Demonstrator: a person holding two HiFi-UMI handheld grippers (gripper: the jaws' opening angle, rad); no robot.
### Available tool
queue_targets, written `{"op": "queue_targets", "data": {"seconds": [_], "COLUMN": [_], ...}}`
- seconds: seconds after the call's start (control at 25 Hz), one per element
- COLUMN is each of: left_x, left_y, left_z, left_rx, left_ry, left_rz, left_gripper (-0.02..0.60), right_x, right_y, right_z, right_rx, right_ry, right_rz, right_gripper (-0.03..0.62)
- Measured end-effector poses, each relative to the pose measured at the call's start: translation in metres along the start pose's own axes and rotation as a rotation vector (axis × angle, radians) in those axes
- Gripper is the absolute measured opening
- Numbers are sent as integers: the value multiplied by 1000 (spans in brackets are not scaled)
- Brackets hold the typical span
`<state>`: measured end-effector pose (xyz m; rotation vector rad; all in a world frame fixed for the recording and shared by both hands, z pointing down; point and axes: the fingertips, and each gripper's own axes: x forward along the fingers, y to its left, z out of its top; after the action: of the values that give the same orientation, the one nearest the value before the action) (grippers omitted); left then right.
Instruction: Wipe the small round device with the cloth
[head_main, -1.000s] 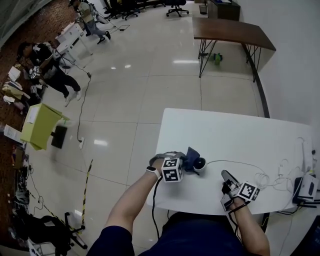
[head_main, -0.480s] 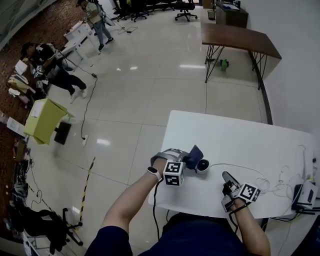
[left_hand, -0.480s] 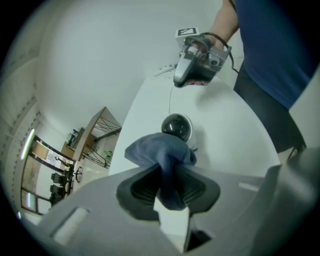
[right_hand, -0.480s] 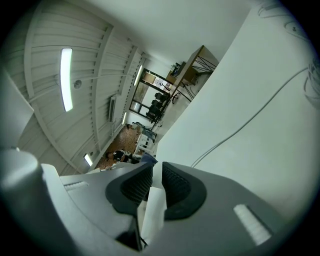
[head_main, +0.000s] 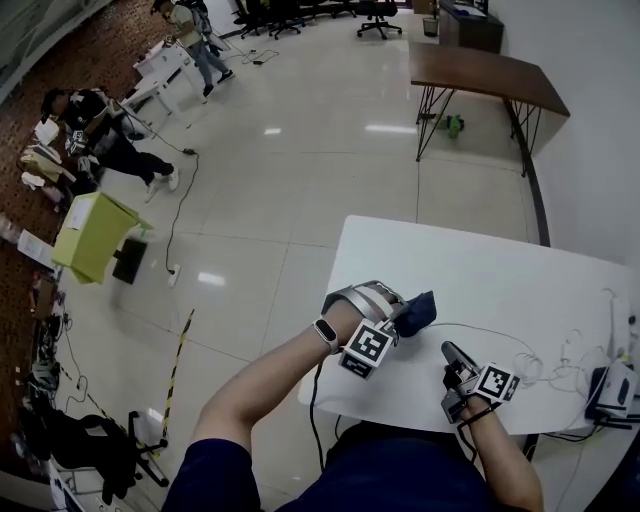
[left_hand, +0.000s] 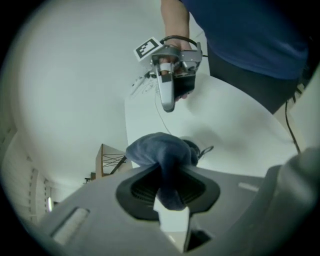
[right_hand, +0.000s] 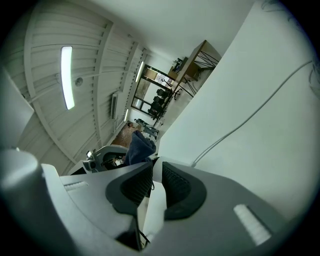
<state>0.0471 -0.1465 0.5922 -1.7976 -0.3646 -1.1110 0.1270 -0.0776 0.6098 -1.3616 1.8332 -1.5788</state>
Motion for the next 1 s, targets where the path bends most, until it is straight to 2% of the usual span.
{"op": "queue_targets", "data": {"seconds": [0.08, 0.28, 0.44, 0.56, 0.72, 0.88, 1.0], "left_x": [5, 28, 59, 73, 92, 104, 95], "left_y": [0, 6, -13, -28, -40, -39, -24], "left_z": [-11, -40, -53, -58, -58, -57, -59], "left_rx": [31, 17, 18, 16, 53, 119, 152], "left_ry": [0, 15, 23, 17, 18, 32, 45], "left_rz": [-14, -74, -136, -170, -172, -164, -120], "left_gripper": [83, 83, 83, 83, 83, 83, 83], "right_x": [-5, -16, -32, -35, -37, -37, -35], "right_y": [-1, -11, -28, -30, -35, -34, -31], "right_z": [-4, 6, 0, 1, 3, -2, -4], "right_rx": [29, -15, 55, 50, 34, 64, 40], "right_ry": [-9, -33, -77, -93, -94, -99, -86], "right_rz": [-24, -22, -46, -52, -81, -72, -81], "right_gripper": [64, 64, 64, 63, 63, 61, 63]}}
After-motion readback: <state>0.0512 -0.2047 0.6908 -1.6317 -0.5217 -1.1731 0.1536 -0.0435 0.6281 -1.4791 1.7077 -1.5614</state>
